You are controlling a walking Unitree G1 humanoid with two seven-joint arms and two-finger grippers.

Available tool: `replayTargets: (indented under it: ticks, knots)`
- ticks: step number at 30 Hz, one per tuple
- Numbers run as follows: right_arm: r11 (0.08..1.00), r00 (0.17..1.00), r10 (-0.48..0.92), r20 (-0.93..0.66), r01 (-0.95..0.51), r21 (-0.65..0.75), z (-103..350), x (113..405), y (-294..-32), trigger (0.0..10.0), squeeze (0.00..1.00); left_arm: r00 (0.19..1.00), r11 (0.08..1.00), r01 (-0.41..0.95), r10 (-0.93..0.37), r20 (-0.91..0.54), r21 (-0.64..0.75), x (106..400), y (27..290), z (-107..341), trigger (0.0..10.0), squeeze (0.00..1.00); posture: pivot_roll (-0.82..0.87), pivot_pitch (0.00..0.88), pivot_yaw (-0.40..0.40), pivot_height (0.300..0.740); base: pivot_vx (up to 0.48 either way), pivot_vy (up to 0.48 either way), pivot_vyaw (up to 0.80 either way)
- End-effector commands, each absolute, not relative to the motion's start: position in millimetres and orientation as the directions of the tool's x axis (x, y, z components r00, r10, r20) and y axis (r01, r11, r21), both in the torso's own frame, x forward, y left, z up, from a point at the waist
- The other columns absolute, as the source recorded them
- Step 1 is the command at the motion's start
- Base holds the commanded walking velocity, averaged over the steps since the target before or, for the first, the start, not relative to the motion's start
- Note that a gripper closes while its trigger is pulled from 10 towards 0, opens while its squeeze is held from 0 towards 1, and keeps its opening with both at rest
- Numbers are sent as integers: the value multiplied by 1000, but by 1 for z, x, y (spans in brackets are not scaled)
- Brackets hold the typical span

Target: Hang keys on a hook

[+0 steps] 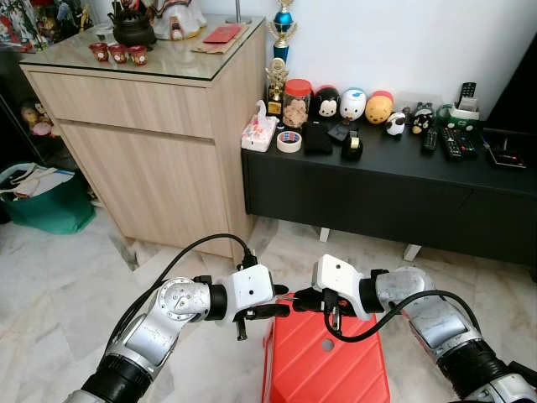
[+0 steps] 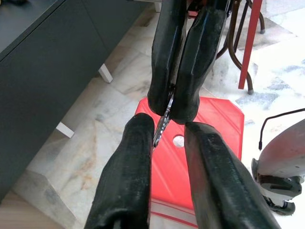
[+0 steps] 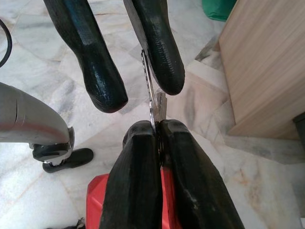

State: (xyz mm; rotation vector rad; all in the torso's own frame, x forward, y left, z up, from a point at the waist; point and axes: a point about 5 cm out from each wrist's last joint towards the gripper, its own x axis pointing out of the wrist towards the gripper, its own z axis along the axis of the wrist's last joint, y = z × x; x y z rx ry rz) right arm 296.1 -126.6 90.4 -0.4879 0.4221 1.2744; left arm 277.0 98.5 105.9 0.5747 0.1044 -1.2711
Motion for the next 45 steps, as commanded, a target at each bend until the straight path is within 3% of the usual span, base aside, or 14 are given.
replayTargets:
  ticks: [1,27,28,29,41,45]
  knots:
    - [204,236,797,-556,-972,-120,91,297,-125,10000,0,325,183,910,-872,-365,372,280,99,111,0,0,20,0,-24,740,0,0,0]
    - [220,238,786,-571,-970,-102,83,295,-128,10000,0,320,186,912,-880,-351,366,280,97,113,0,0,25,0,-21,740,0,0,0]
    - [216,231,788,-571,-972,-94,83,294,-128,10000,914,320,187,913,-879,-352,364,279,98,113,0,0,25,0,-21,740,0,0,0]
    - [214,227,788,-573,-973,-90,83,293,-129,10000,1000,321,188,913,-880,-351,362,279,98,113,0,0,25,0,-21,740,0,0,0]
    - [180,188,802,-566,-981,-71,84,290,-129,10000,1000,319,187,918,-874,-366,351,278,100,109,0,0,26,0,-23,740,0,0,0]
    - [208,224,799,-557,-974,-94,87,294,-130,10000,1000,316,182,920,-869,-381,348,277,102,106,0,0,26,0,-23,740,0,0,0]
